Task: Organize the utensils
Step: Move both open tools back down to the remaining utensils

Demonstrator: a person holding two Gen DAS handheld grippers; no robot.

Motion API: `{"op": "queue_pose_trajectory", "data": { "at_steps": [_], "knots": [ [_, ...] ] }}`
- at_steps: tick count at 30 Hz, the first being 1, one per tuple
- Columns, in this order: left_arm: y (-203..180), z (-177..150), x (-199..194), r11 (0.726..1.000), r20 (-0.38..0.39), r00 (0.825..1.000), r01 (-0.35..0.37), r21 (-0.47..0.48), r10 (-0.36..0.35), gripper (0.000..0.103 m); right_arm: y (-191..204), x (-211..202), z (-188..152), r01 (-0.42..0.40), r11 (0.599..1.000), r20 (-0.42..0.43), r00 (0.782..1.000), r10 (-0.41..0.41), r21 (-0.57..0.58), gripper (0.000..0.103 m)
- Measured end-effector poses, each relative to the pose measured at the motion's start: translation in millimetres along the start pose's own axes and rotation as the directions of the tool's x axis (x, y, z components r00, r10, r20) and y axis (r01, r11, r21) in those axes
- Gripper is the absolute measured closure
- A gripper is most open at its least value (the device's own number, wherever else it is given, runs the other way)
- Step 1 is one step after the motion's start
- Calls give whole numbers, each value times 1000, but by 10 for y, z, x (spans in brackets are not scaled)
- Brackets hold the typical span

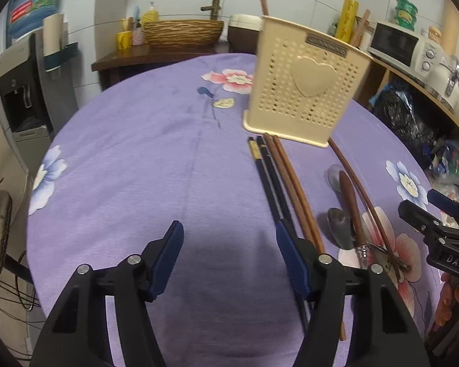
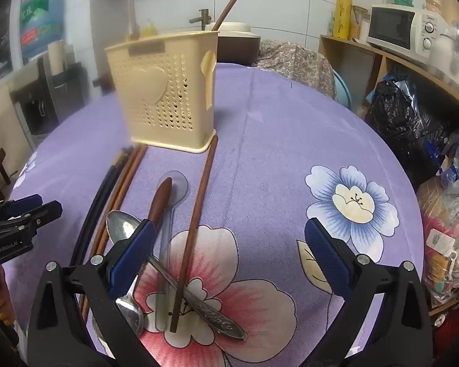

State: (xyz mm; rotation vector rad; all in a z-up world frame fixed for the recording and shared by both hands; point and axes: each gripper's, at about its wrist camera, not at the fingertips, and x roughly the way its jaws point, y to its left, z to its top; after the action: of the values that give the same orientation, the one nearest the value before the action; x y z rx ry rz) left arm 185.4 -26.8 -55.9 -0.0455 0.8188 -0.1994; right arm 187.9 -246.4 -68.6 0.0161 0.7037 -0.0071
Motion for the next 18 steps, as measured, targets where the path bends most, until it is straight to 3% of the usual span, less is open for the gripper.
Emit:
{"op": "queue_pose_trajectory", "data": {
  "at_steps": [5, 18],
  "knots": [
    [-150, -46, 131, 999, -37, 999, -7, 42, 9, 47, -21, 17, -25, -9, 1000, -11, 1000, 9, 5, 6],
    [-263, -58, 233, 995, -67, 996, -46, 85, 51, 47, 17, 25, -57, -25, 1000, -26, 999, 24, -4, 6]
  ]
}}
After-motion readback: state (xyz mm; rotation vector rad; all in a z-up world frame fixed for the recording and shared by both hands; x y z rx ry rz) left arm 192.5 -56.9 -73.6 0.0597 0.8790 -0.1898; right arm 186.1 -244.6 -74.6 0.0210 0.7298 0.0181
